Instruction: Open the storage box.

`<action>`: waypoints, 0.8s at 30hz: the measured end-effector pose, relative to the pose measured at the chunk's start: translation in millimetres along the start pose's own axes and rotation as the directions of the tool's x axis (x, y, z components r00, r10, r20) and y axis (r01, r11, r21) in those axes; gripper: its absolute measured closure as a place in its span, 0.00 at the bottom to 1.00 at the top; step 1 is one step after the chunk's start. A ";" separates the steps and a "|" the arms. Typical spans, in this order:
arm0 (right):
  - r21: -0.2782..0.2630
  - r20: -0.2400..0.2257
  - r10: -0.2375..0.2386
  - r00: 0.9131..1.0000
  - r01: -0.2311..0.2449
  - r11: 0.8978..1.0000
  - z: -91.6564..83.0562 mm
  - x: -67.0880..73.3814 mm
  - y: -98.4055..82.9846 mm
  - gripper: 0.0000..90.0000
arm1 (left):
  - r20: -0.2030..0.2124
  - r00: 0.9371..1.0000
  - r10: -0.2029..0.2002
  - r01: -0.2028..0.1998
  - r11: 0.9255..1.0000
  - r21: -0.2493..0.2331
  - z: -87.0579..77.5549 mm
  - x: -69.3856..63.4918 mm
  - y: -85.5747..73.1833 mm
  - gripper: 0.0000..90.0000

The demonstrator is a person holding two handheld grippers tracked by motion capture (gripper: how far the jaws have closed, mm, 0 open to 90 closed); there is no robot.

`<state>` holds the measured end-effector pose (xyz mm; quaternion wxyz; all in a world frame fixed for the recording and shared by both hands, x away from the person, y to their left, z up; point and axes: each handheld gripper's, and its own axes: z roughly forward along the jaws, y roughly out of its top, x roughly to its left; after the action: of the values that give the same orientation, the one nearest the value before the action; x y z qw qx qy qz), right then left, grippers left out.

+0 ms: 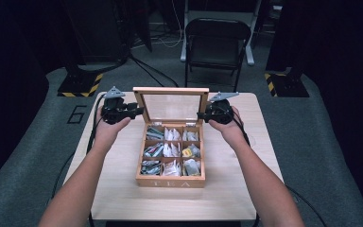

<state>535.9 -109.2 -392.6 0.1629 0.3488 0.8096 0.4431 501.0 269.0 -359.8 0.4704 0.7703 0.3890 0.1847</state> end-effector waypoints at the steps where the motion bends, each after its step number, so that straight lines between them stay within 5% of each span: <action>1: 0.000 -0.002 0.007 1.000 -0.007 1.000 0.4 -0.5 0.4 0.70 | 0.001 1.000 0.001 -0.001 1.000 0.000 -0.8 0.5 -1.1 0.65; 24: 0.026 -0.005 0.077 0.997 -0.076 0.997 8.4 -10.7 10.3 0.72 | 0.032 0.999 0.003 -0.004 1.000 0.011 -17.5 -5.9 -13.6 0.65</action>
<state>552.6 -108.0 -389.2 0.1387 0.3802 0.8019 0.4395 480.1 278.1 -362.5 0.4722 0.7763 0.3810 0.1709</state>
